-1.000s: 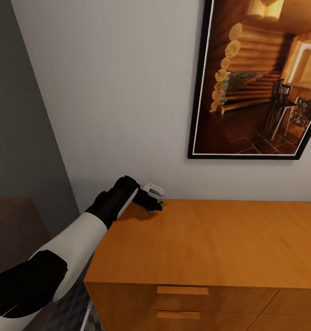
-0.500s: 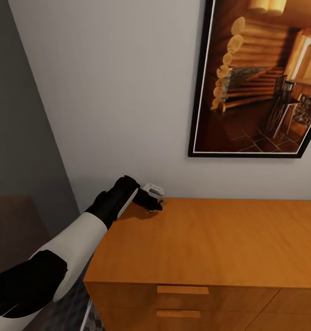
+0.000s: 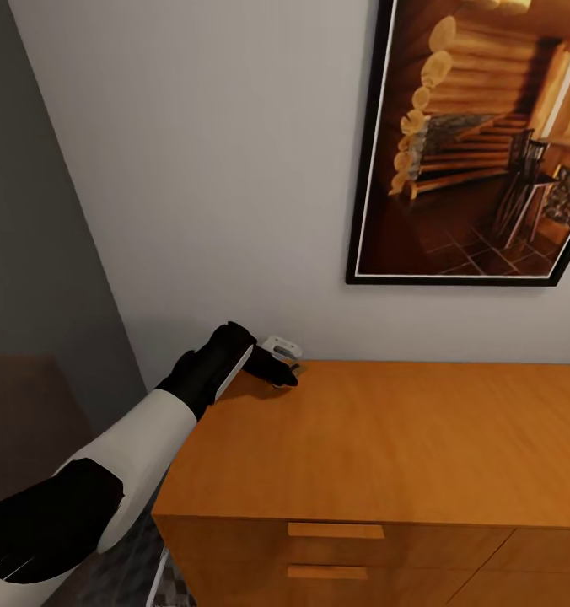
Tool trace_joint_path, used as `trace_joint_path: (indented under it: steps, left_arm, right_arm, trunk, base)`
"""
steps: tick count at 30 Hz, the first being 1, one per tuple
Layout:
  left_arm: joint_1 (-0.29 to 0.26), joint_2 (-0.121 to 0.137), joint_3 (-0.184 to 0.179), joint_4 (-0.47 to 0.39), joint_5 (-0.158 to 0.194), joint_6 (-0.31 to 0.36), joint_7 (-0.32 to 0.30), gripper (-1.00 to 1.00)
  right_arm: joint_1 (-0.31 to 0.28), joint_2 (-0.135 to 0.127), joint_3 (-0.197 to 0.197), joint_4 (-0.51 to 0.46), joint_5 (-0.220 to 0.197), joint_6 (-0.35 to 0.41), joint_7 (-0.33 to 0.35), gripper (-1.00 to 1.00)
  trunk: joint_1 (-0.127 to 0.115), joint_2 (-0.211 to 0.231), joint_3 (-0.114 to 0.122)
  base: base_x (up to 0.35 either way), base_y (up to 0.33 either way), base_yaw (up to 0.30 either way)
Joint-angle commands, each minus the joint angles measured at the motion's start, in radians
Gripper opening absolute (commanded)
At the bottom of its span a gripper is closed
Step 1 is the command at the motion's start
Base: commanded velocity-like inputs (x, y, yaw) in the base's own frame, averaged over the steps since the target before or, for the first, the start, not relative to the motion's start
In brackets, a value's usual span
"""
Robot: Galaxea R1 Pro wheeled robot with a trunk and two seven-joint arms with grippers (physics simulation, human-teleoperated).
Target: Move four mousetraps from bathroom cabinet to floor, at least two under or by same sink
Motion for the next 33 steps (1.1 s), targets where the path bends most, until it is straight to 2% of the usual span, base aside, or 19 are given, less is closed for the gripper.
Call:
trace_joint_path:
  steps: [1, 33]
  left_arm:
    - [-0.001, 0.0, -0.001, -0.001, -0.001, 0.004, -0.002, 1.0]
    - [-0.001, 0.0, -0.001, 0.001, -0.001, 0.004, -0.001, 1.0]
  right_arm:
    - [-0.001, -0.001, -0.007, 0.001, -0.001, -0.002, 0.006, -1.0]
    - [-0.001, -0.001, -0.007, 0.001, -0.001, -0.002, 0.006, -1.0]
  trunk:
    - [0.0, -0.001, -0.002]
    - [0.0, -0.001, -0.018]
  base:
    - [0.0, 0.0, 0.0]
    - [0.0, 0.0, 0.0]
